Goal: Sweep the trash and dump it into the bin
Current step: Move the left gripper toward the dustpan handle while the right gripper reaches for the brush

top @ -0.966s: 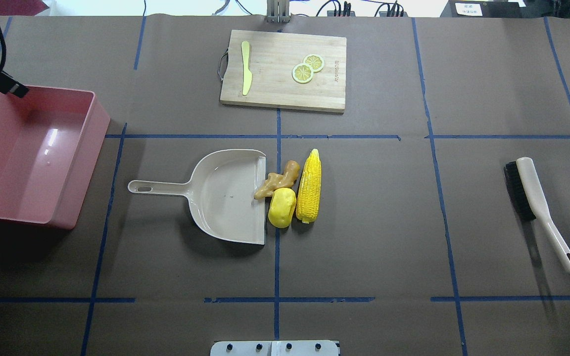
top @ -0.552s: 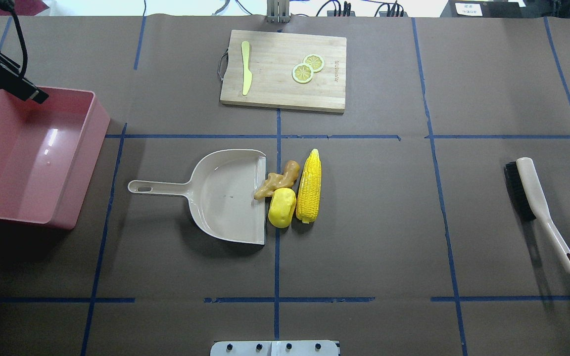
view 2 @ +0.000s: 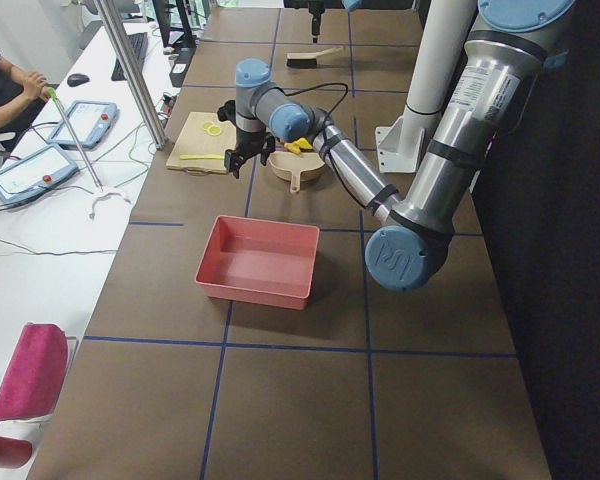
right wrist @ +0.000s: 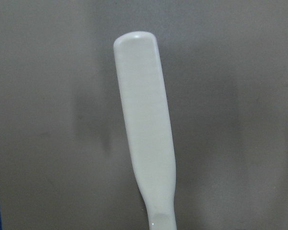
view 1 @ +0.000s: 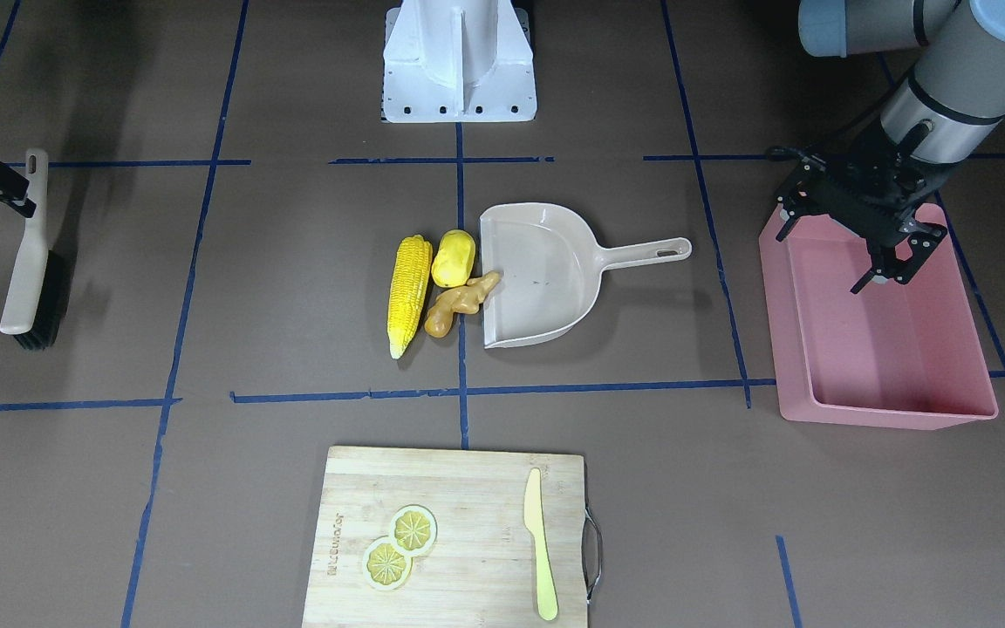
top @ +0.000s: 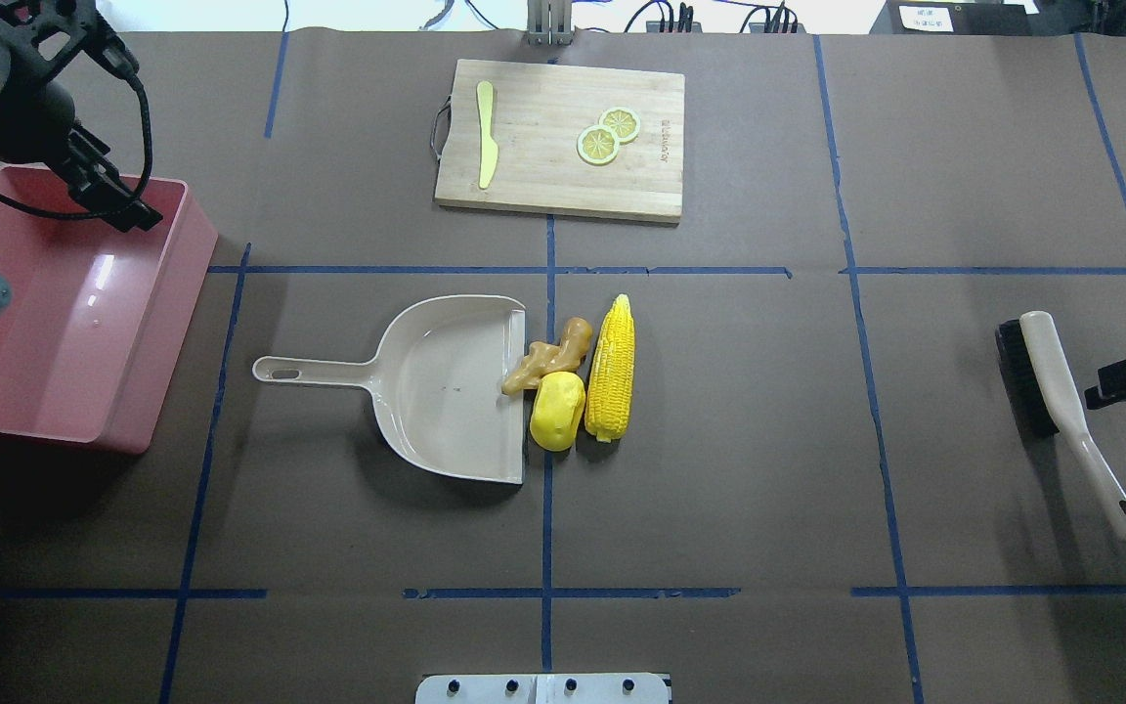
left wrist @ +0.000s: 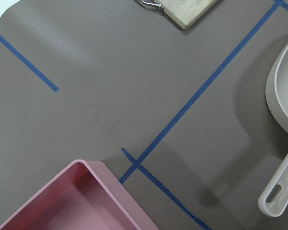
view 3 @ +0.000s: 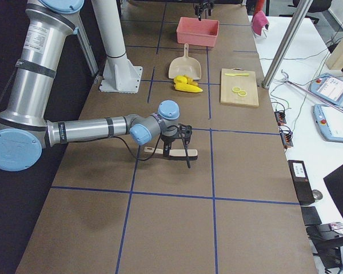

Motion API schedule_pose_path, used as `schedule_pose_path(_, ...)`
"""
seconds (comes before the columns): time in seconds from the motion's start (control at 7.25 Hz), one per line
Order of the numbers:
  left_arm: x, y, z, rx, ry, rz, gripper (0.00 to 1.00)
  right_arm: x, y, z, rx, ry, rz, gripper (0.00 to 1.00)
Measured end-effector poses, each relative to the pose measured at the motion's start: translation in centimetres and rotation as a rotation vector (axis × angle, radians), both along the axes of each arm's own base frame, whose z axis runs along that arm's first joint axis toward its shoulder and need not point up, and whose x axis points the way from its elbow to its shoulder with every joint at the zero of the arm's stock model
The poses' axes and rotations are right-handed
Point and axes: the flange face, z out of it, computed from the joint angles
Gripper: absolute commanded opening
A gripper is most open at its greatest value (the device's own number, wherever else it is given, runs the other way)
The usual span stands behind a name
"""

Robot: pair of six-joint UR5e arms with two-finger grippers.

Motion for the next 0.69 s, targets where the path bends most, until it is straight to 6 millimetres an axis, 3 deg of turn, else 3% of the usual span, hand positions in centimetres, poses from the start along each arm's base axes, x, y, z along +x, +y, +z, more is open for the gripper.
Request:
schedule_pose_path(0.41, 1.7, 0.4, 0.0, -0.001, -0.006, 0.025, 1.0, -2.4, 1.1, 1.8, -0.024, 0.024, -0.064, 0.99)
schedule_pose_path(0.69, 2.2, 0.3, 0.4, -0.002, -0.011, 0.032, 1.0, -3.5, 1.6, 2.9, -0.041, 0.037, -0.094, 0.82)
